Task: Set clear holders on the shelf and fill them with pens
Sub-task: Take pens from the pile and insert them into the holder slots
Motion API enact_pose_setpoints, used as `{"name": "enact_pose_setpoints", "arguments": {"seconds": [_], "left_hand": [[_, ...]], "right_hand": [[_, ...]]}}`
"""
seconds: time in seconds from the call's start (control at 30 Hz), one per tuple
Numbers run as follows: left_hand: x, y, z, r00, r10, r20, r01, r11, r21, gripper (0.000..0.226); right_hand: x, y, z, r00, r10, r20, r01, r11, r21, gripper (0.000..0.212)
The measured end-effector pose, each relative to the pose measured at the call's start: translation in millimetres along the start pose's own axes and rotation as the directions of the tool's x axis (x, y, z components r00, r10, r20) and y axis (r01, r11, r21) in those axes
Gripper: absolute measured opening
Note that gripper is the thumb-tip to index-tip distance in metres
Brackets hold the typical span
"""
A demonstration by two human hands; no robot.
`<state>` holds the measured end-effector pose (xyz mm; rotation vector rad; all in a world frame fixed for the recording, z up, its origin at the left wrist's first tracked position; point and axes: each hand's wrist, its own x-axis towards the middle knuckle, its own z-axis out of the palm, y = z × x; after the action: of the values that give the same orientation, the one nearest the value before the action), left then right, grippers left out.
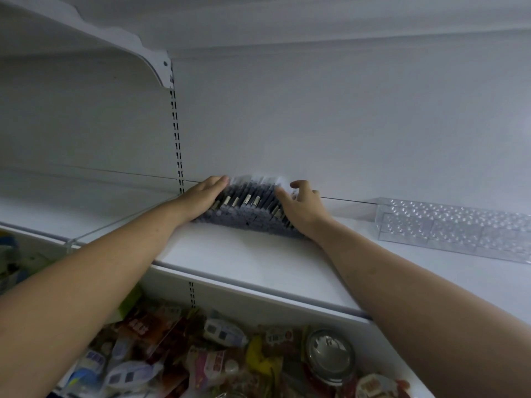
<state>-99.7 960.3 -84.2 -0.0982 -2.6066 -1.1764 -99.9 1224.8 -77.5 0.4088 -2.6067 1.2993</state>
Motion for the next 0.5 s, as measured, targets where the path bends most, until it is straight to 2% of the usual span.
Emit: {"name": "enact_pose_setpoints", "arguments": {"seconds": [0.1,0.2,0.3,0.5], "left_hand": [[-3,-1,-3,1.000,-0.016,-0.004,0.016,1.000,0.000,0.097],[-4,0,-2,1.000,-0.014,-0.021,0.014,1.000,-0.002,0.088],[-4,2,0,0.998,-0.020,-0.062,0.021,0.999,0.026,0.068],[-12,8,1,0.997,-0.043,-0.063,0.046,0.998,0.052,0.063]], "right_hand": [[-2,2,-4,1.000,-0.008,-0.012,0.008,0.999,0.034,0.061],[-4,4,-10,0.999,-0.019,-0.030,0.020,0.999,0.048,0.059],[-4,6,-14,0.999,0.032,-0.034,-0.031,0.999,0.038,0.060],[1,7,-11,0.977,0.212,0.016,-0.210,0.973,-0.093,0.085]]}}
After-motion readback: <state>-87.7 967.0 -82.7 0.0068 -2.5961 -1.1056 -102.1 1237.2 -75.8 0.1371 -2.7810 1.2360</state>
